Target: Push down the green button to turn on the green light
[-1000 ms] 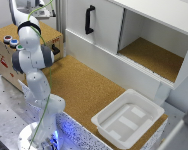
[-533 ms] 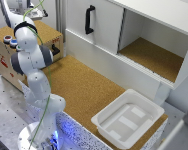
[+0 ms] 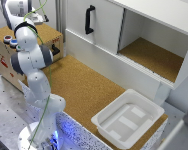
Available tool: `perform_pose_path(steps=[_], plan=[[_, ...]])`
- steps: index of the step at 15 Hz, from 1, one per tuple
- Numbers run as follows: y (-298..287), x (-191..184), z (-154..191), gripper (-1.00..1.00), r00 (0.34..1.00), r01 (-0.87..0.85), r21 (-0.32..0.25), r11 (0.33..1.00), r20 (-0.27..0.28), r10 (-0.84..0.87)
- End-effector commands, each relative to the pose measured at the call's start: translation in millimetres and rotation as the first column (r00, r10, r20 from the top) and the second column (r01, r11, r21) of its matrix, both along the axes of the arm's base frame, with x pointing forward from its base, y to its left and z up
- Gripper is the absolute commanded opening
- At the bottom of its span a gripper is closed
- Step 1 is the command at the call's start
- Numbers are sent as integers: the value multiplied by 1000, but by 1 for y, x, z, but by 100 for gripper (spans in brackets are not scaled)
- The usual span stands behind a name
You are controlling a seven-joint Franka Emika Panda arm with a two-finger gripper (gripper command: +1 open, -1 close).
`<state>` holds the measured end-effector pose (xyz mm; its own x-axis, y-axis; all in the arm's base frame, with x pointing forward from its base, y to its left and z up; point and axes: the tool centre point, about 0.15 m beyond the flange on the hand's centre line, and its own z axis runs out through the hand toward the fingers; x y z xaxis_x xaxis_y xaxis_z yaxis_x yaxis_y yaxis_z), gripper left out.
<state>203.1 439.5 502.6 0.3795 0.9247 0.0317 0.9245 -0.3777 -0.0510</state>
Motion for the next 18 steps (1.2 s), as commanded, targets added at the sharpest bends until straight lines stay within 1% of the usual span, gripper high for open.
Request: perform_pose_path(steps=[1,3,8,11,12,13,15,17,18], plan=[[9,-7,-31,-100,999,39,18,999,1,-39],[12,-17,-41,-100,999,28,11,1000,-22,-27],[12,-34,-52,-100,998,32,-15,999,-46,-33],[12,-37,-64,-100,997,50,-31,998,-61,-52],[13,-36,-70,-100,996,55,-36,998,-69,-57],[13,-36,-78,-100,996,57,-56,997,-70,-61],[13,-36,-91,-100,993,73,-65,995,-87,-79],[9,-34,-75,-100,993,102,-38,994,-49,-104],[7,-34,-61,-100,993,117,-38,992,-16,-117]])
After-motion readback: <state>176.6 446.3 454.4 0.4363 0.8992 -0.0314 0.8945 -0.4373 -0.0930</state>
